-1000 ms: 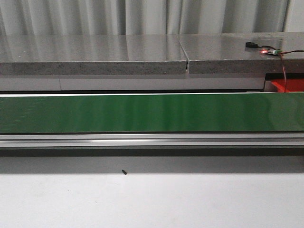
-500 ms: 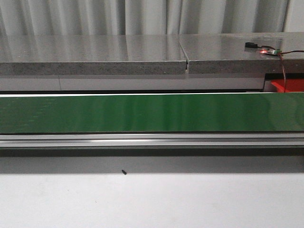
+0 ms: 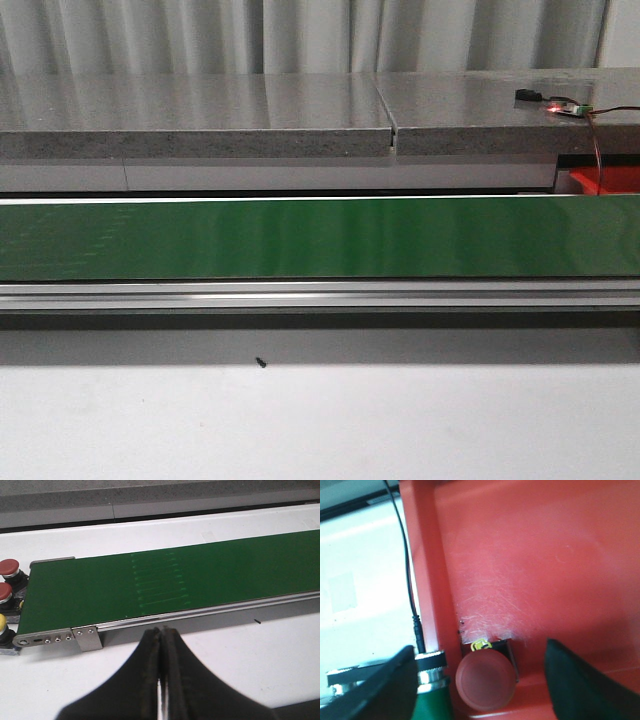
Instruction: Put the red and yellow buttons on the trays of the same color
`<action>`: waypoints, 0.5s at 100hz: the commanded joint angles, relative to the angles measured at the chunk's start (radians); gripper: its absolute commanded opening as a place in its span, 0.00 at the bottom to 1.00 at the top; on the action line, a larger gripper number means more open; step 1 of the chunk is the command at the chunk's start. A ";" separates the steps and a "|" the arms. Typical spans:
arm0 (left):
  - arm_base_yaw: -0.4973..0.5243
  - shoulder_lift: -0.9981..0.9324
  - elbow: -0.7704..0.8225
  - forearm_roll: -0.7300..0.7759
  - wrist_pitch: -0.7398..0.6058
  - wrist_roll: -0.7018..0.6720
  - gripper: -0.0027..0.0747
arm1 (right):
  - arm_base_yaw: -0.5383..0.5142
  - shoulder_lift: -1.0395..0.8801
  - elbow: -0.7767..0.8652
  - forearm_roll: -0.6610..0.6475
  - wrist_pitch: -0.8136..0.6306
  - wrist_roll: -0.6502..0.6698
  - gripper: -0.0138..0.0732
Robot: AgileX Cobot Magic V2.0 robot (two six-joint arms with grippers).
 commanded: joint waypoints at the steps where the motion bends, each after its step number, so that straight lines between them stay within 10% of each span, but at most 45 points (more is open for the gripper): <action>1: -0.009 0.011 -0.026 -0.010 -0.068 0.002 0.01 | -0.002 -0.106 0.018 0.010 -0.063 -0.022 0.62; 32: -0.009 0.011 -0.026 -0.010 -0.068 0.002 0.01 | 0.047 -0.268 0.176 0.010 -0.159 -0.041 0.08; 50: -0.009 0.011 -0.026 -0.010 -0.068 0.002 0.01 | 0.141 -0.356 0.254 -0.008 -0.209 -0.046 0.08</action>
